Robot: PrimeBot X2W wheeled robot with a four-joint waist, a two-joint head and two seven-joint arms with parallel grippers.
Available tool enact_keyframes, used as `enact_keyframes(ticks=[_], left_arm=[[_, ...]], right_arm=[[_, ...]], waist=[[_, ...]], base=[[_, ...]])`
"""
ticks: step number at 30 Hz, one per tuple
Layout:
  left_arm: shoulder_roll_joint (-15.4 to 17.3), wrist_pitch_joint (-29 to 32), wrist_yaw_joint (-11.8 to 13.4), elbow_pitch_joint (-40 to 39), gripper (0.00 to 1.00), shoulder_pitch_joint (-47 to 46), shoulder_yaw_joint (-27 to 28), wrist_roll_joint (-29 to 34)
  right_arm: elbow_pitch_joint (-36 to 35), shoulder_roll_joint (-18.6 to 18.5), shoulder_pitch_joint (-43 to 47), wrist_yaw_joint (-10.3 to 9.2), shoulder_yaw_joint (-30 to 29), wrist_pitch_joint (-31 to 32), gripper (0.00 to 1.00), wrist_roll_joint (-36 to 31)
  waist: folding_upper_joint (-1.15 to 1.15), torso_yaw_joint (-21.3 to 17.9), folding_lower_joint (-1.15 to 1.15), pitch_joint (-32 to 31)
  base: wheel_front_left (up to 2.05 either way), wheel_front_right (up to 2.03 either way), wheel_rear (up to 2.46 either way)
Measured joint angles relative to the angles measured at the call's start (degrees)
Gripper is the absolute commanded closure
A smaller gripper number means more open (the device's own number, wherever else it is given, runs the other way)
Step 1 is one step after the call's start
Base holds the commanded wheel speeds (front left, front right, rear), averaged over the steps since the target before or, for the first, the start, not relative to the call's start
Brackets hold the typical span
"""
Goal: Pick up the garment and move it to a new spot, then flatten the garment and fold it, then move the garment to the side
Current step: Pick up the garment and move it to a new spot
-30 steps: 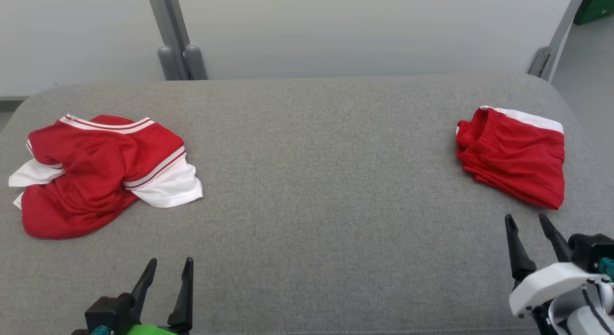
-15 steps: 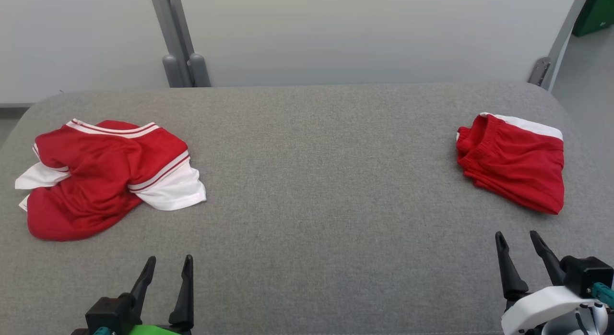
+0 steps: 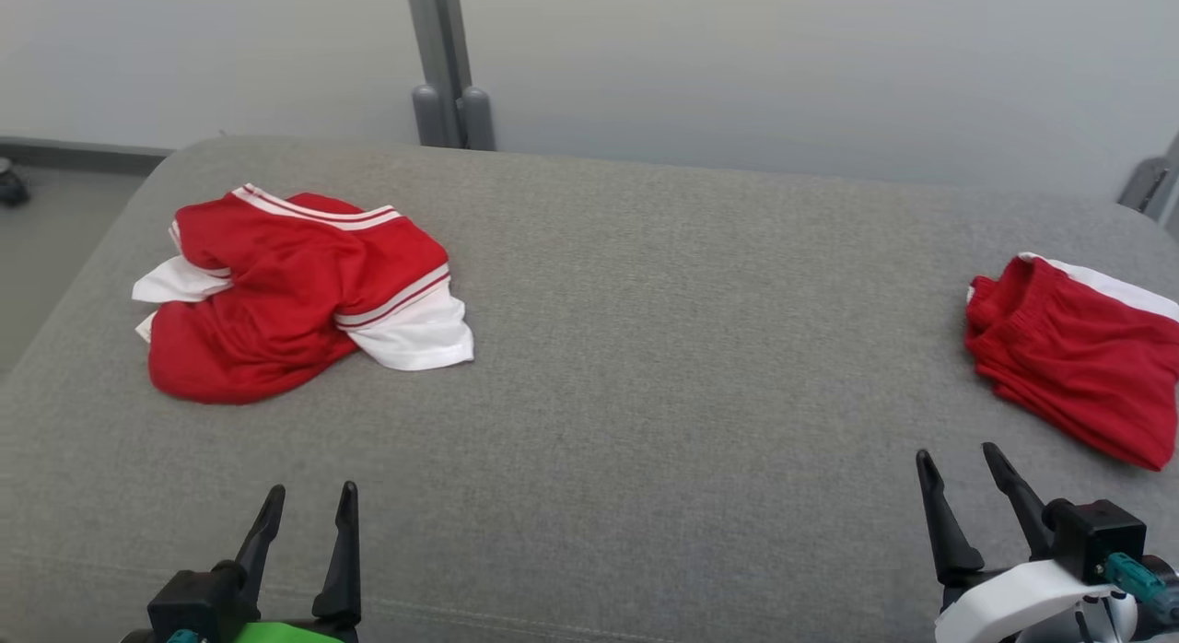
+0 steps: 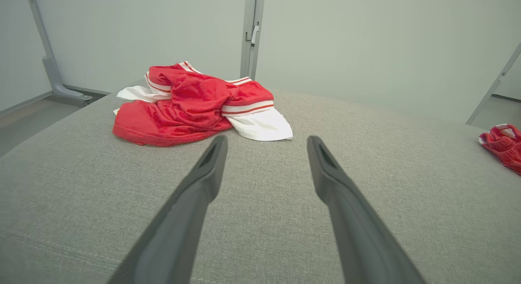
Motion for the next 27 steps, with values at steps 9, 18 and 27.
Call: enact_keyframes(ticks=[9, 18, 27], left_arm=[[0.0, 0.0, 0.48, -0.91, 0.0, 1.87, 1.68, 0.11], [0.0, 0.0, 0.42, -1.29, 0.0, 2.63, 2.81, 0.09], [-0.14, -0.01, -0.18, -2.23, 0.0, 3.77, 3.93, -0.6]], right_arm=[[-0.05, 0.92, -0.05, 1.23, 1.0, 0.0, 0.0, -0.99], [-0.05, 1.65, -0.03, 1.46, 1.15, 0.0, 0.0, -2.27], [-0.05, 1.9, -0.05, 2.23, 1.67, 0.0, 0.0, -3.02]], waist=[[0.0, 6.79, 0.0, -0.24], [0.0, 13.46, 0.0, -0.5], [0.0, 14.88, 0.0, 0.45]], base=[[0.0, 0.0, 0.0], [0.0, 0.0, 0.0], [0.0, 0.0, 0.0]])
